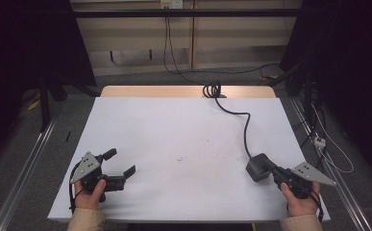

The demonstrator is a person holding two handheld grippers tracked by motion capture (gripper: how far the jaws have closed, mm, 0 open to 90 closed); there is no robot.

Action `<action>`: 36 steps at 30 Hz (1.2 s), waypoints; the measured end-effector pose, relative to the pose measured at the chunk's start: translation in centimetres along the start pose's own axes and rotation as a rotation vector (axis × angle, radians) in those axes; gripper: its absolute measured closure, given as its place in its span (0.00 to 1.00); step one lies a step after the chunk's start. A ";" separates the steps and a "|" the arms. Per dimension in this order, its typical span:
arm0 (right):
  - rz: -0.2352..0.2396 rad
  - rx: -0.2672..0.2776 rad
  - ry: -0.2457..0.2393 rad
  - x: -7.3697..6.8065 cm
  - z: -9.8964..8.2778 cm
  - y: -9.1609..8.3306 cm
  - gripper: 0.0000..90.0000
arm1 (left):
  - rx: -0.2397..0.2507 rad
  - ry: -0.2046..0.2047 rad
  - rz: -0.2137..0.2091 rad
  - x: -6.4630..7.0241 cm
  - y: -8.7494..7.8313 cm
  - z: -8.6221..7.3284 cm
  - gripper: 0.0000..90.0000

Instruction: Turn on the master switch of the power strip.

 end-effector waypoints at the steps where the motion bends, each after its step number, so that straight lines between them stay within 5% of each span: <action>1: -0.004 -0.002 -0.006 0.0 0.0 0.0 1.00 | -0.001 0.000 0.001 0.0 0.0 0.0 0.04; 36: -0.010 -0.002 -0.003 -0.1 0.0 0.0 1.00 | -0.002 0.002 -0.001 0.0 0.0 -0.1 0.04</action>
Point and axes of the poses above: each handheld gripper's, and its own axes: y roughly forward along the jaws, z roughly out of its top, x roughly to its right, the point moved 9 cm from there along y, roughly forward along the jaws, and after that the axes turned 8 degrees about y, right-handed, at the moved point
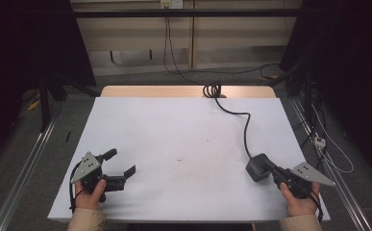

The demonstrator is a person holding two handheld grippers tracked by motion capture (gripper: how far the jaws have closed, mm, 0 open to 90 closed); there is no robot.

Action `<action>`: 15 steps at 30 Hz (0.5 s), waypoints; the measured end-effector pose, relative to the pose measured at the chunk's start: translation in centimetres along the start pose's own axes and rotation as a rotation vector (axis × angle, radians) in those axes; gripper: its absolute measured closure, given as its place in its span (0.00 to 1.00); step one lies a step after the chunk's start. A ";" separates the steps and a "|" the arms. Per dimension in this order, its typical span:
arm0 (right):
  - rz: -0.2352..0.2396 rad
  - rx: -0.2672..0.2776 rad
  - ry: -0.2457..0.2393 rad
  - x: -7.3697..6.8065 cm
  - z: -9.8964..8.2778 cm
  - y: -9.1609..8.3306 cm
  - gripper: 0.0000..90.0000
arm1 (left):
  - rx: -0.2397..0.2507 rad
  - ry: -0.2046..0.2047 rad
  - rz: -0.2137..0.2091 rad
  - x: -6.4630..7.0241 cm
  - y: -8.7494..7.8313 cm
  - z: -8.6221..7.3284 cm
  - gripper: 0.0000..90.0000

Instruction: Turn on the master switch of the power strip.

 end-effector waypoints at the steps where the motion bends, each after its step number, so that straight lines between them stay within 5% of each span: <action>1: 0.000 0.000 0.000 0.0 0.0 0.0 1.00 | 0.002 -0.001 0.001 0.0 0.0 0.0 0.04; 15: -0.005 -0.001 -0.005 0.0 0.0 0.0 1.00 | 0.000 -0.001 -0.001 0.0 0.0 0.0 0.04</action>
Point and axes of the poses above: each handheld gripper's, and its own axes: y roughly forward along the jaws, z roughly out of its top, x roughly to its right, the point moved 9 cm from there along y, roughly forward along the jaws, and after that the axes turned 8 degrees about y, right-handed, at the moved point
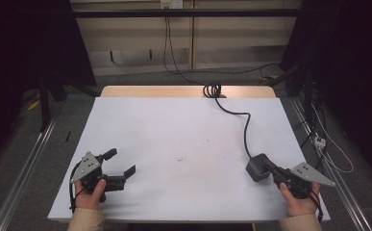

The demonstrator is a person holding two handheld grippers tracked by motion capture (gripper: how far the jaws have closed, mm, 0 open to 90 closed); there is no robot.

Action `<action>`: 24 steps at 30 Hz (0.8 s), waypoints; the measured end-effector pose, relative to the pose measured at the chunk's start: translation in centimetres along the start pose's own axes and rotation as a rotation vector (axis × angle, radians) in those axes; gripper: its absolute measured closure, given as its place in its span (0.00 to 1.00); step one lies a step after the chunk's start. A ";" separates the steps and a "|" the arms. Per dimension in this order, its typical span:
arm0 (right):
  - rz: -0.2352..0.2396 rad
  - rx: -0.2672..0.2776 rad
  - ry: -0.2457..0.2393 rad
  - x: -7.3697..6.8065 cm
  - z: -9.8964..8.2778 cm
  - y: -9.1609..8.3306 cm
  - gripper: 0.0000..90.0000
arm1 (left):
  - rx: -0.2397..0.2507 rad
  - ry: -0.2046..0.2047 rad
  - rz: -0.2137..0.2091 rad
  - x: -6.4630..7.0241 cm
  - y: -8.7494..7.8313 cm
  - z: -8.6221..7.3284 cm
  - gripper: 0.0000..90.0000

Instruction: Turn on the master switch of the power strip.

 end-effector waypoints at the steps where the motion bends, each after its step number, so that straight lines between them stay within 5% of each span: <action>1: -0.003 -0.003 0.001 0.0 0.0 0.0 1.00 | -0.001 -0.003 0.001 0.0 0.0 0.0 0.04; 16: -0.022 0.000 -0.013 -0.1 0.0 0.0 1.00 | 0.003 0.001 -0.001 0.1 0.0 0.1 0.04; 22: -0.044 -0.009 -0.056 -0.3 0.0 0.0 1.00 | 0.002 0.000 0.003 0.0 0.0 0.0 0.04; 24: -0.019 -0.021 -0.049 -0.6 -0.1 0.1 1.00 | 0.007 -0.005 0.003 0.0 0.0 0.1 0.04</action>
Point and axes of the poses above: each handheld gripper's, and its own axes: y roughly forward along the jaws, z roughly out of its top, x roughly to its right, the point moved 9 cm from there along y, roughly forward along the jaws, and after that the axes turned 8 degrees about y, right-handed, at the moved point
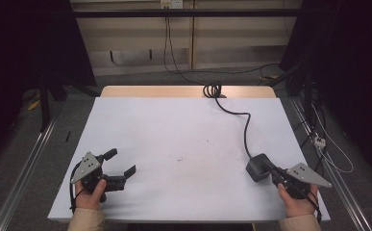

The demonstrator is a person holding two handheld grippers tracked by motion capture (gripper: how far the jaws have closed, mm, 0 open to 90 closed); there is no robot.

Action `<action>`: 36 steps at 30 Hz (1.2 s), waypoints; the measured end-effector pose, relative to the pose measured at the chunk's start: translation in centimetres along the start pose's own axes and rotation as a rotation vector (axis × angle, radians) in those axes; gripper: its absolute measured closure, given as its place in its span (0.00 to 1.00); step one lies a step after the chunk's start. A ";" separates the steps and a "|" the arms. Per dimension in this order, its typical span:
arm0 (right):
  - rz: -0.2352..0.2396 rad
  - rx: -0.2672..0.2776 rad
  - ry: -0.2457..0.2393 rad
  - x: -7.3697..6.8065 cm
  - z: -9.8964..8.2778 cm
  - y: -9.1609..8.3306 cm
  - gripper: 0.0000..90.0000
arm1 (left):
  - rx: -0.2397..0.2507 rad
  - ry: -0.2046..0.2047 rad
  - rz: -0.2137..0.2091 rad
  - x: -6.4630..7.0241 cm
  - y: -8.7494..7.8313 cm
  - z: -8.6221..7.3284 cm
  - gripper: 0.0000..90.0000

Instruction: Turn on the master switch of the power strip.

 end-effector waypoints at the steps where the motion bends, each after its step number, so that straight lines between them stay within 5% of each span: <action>1: -0.006 0.006 0.001 0.0 -0.1 0.0 1.00 | 0.000 0.003 0.000 0.0 0.0 0.0 0.04; 17: 0.004 0.017 -0.006 0.1 0.1 0.0 1.00 | -0.002 0.005 0.001 -0.1 0.0 0.0 0.04; 25: 0.002 0.040 0.040 0.7 0.4 -0.4 1.00 | -0.007 0.008 -0.005 -0.1 0.1 0.0 0.04; 28: 0.002 0.058 0.048 0.5 1.0 -0.5 0.84 | -0.007 0.010 -0.005 -0.1 0.1 0.0 0.04; 36: 0.006 0.068 0.068 0.4 1.4 -0.1 0.72 | -0.005 0.009 -0.001 -0.2 -0.1 0.0 0.04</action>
Point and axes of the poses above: each handheld gripper's, and its own axes: y roughly forward along the jaws, z roughly out of its top, x roughly to its right, the point moved 9 cm from there along y, roughly forward along the jaws, and after that the axes turned 8 degrees about y, right-handed, at the moved point
